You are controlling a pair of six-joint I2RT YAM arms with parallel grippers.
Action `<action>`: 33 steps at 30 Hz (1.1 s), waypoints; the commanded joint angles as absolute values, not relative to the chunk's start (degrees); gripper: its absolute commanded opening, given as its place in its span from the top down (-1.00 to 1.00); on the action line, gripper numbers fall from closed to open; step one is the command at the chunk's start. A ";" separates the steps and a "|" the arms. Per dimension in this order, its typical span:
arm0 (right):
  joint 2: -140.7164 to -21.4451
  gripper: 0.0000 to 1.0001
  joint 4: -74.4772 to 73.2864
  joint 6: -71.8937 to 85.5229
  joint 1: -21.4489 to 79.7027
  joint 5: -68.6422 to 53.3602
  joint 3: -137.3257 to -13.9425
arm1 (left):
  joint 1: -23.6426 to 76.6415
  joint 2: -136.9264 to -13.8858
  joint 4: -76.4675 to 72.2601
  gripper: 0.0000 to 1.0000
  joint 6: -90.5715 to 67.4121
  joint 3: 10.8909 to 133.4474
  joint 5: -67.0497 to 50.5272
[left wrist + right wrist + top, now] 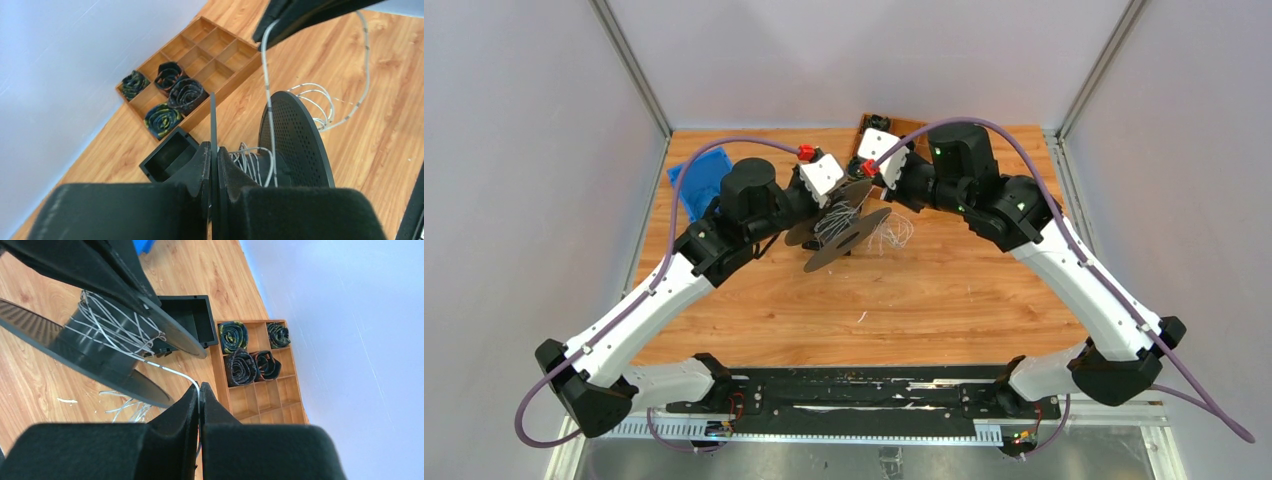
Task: Wrap the cables
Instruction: Wrap the cable around the cable reel.
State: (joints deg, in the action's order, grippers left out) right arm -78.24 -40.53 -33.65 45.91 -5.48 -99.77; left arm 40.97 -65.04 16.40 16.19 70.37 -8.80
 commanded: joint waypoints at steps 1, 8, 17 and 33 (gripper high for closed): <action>-76.30 0.99 -36.87 -36.37 43.20 -4.28 -99.11 | 41.04 -63.15 18.50 0.99 19.51 70.05 -16.76; -75.35 0.99 -34.55 -36.59 37.21 -5.59 -95.24 | 41.04 -62.74 20.05 0.99 17.26 71.27 -23.41; -72.97 0.99 -30.42 -35.74 28.35 -7.05 -87.13 | 40.21 -63.20 20.18 0.99 13.12 74.03 -26.21; -71.04 0.99 -25.55 -30.24 15.93 -21.70 -76.18 | 34.09 -65.13 12.48 0.99 -2.88 75.01 -32.13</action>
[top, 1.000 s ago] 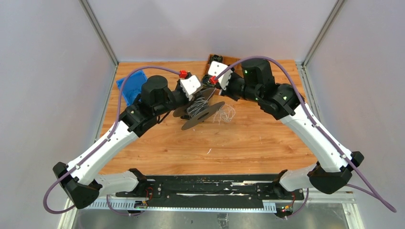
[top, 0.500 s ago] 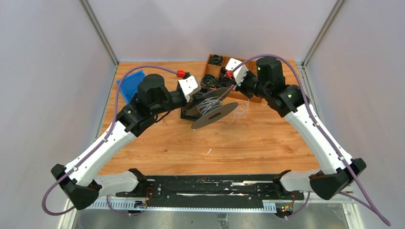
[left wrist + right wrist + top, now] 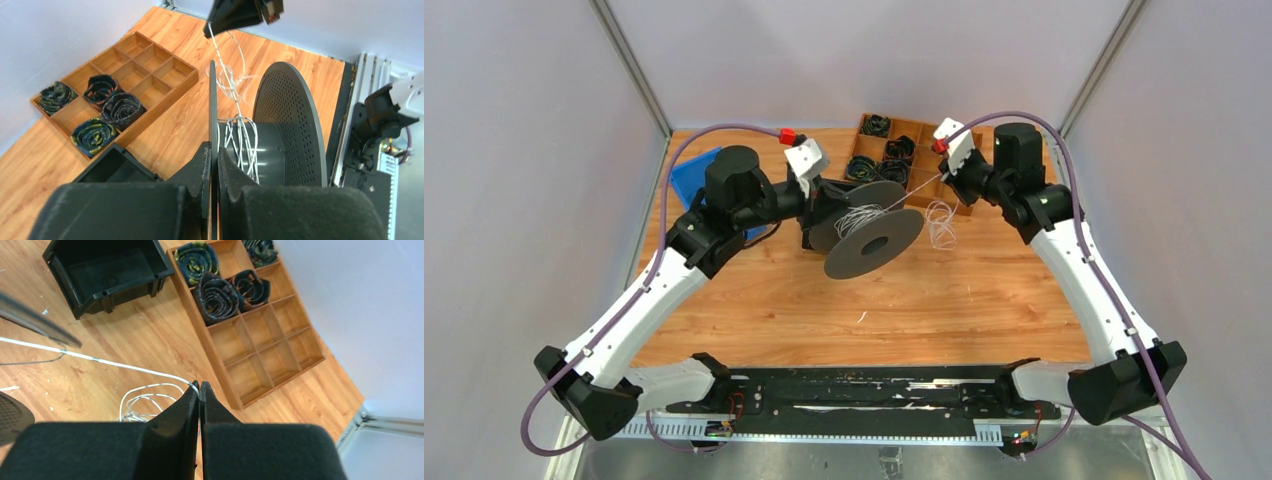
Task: Wrap the cables
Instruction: Wrap the cable around the cable reel.
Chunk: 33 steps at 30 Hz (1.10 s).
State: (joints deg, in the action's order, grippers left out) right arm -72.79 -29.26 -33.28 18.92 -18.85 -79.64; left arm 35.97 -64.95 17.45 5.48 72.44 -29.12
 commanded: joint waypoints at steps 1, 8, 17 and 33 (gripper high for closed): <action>-70.71 0.99 -24.84 -29.64 15.89 -22.70 -75.01 | 33.51 -65.54 11.57 1.00 -4.74 75.07 -31.87; -71.01 0.99 -21.75 -24.74 15.83 -26.96 -70.03 | 27.66 -68.45 3.59 0.99 -23.13 74.25 -31.18; -72.61 0.99 -20.25 -18.38 15.80 -32.85 -66.72 | 22.18 -70.85 -1.94 0.99 -39.60 72.72 -29.16; -74.45 0.99 -12.97 -8.62 19.34 -41.67 -58.29 | 16.03 -72.03 -10.64 0.99 -57.26 67.87 -30.30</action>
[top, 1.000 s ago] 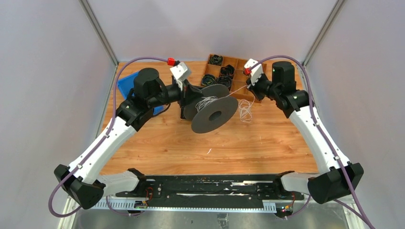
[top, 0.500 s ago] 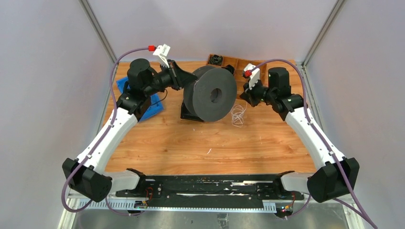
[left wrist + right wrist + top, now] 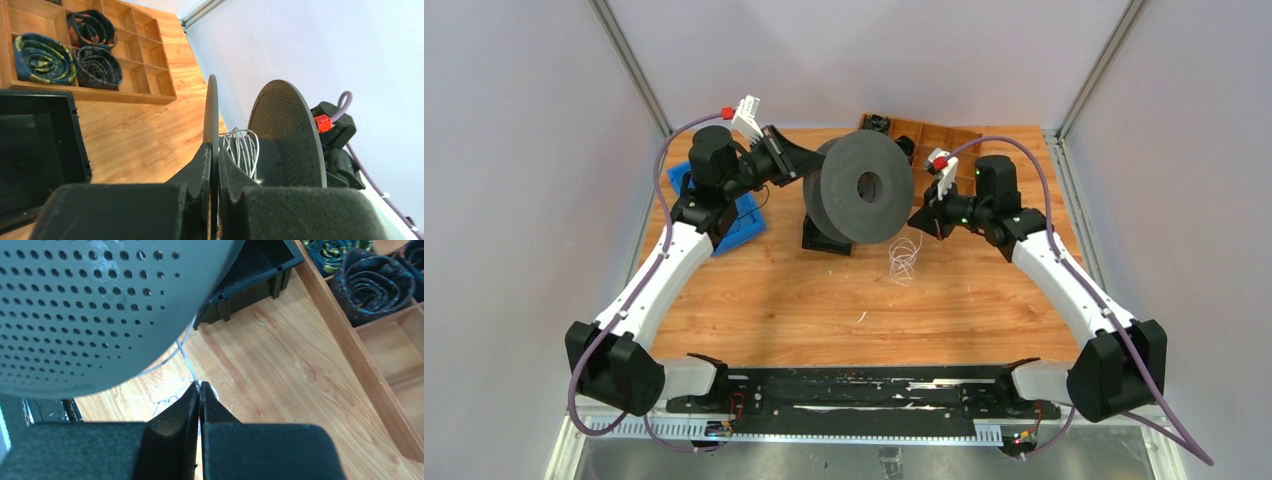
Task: Wrap the cables
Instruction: Wrap the cable around the cable reel.
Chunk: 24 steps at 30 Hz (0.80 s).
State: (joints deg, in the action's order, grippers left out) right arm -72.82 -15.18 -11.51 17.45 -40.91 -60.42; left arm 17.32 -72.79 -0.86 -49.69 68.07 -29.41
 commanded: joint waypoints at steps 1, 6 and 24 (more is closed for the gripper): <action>-74.89 0.99 -12.71 -8.59 19.86 -41.20 -58.12 | 15.87 -71.99 -11.36 0.99 -58.09 67.47 -30.62; -77.01 0.96 -11.60 -8.33 22.48 -39.52 -57.98 | 15.17 -71.55 -14.13 0.99 -61.63 65.36 -30.97; -72.55 0.94 2.95 -1.17 29.52 -41.32 -49.51 | 10.32 -71.52 -19.51 0.99 -73.11 58.71 -30.10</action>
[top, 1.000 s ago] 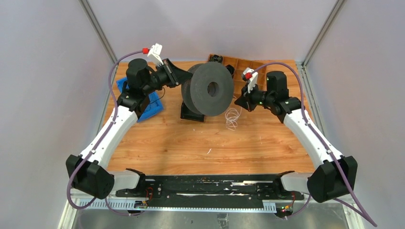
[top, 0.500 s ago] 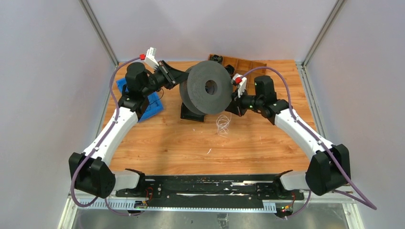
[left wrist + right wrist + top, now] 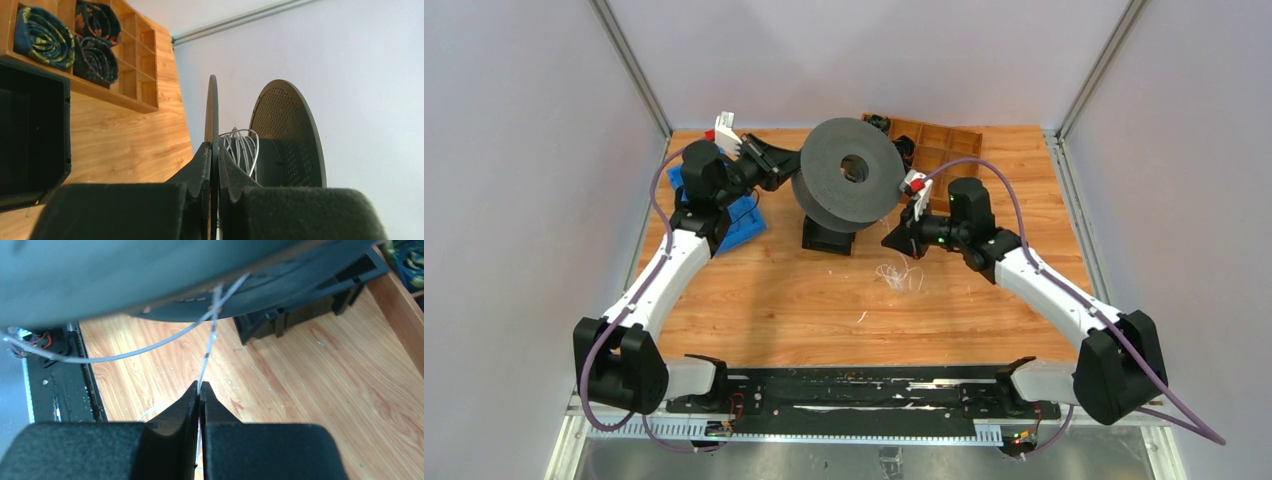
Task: Wrap the cables
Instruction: Wrap the cable around the cable reel.
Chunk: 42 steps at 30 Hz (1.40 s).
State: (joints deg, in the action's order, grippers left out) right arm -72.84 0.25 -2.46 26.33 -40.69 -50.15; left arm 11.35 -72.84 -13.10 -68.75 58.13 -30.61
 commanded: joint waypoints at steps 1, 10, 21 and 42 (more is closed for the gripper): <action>-72.90 0.95 2.91 -1.34 30.32 -41.23 -49.68 | 10.17 -71.55 -19.50 0.99 -73.20 58.71 -30.06; -73.66 0.99 0.97 -4.87 37.13 -40.69 -52.11 | 8.47 -71.72 -19.51 0.99 -73.88 58.46 -29.13; -78.30 0.99 -2.75 -7.30 43.76 -35.57 -59.70 | 8.44 -71.50 -19.38 0.99 -74.79 56.84 -28.40; -77.32 0.97 -15.09 -17.58 50.16 -27.19 -67.24 | 7.21 -70.76 -14.18 0.99 -70.42 57.49 -25.42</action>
State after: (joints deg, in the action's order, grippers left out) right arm -81.32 -13.19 -13.30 49.17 -29.10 -68.07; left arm 7.73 -72.82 -13.82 -71.88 56.55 -25.47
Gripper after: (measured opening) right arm 0.009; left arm 0.073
